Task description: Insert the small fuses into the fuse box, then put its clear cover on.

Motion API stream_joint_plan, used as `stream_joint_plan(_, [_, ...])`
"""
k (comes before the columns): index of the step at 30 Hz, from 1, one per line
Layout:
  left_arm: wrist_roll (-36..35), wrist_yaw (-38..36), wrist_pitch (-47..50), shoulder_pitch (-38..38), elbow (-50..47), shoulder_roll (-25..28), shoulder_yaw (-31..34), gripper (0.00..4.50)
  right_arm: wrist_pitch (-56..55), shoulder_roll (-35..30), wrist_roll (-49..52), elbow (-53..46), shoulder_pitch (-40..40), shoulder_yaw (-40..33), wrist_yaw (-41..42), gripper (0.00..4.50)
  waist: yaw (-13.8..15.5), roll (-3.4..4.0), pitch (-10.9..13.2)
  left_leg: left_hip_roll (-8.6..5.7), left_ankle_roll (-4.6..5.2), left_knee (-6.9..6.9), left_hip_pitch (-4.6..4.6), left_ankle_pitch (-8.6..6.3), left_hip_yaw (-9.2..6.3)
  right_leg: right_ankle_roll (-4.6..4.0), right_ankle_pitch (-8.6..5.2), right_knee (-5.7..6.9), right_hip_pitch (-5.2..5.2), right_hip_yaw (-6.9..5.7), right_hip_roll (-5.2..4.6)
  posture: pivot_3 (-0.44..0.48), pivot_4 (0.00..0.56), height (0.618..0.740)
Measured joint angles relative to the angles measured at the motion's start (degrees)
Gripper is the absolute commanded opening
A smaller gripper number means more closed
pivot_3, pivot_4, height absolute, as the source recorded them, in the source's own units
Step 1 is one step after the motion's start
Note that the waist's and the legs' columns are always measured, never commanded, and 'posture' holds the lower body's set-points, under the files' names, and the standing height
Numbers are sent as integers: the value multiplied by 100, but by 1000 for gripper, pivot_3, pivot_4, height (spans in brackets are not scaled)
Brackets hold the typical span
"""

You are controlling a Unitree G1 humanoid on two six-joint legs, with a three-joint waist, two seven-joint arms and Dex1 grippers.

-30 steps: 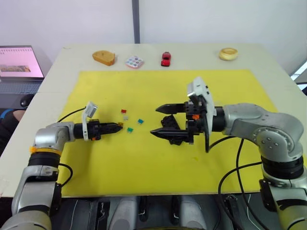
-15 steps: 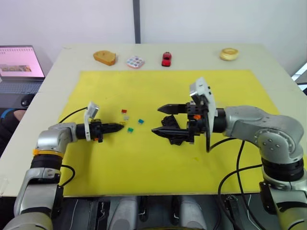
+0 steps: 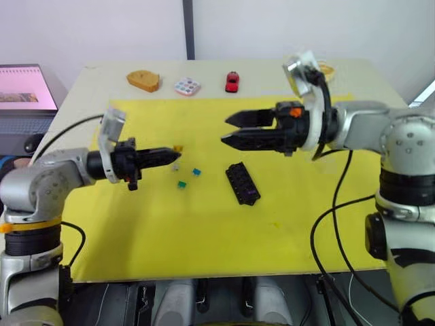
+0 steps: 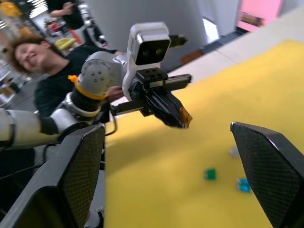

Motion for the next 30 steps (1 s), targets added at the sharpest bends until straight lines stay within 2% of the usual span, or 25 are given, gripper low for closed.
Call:
stream_joint_plan(3, [-154,182,41,-217,-95,-16,-61,0,-258,12,-338,83,-20,325,424,2126,9,0,0,0,10,4,-1,7,4,13,6,2,2,-6,27,0,150,740])
stream_joint_plan(8, [-171,181,-178,-642,-92,-9,-343,0,-707,132,-870,244,-23,657,887,2126,19,0,0,3,13,8,-2,9,6,16,7,1,3,-3,37,0,150,740])
stream_joint_plan(14, [-119,-15,-433,-673,-102,96,-642,0,-893,155,-1239,337,-23,753,1095,2126,8,0,0,15,8,8,-2,12,8,16,7,-1,3,0,51,0,150,740])
stream_joint_plan(30, [-1,-168,-678,-686,43,216,-872,0,-778,251,-1255,304,16,744,1163,2126,7,0,0,21,-3,8,-2,9,7,15,7,-1,0,2,56,0,150,740])
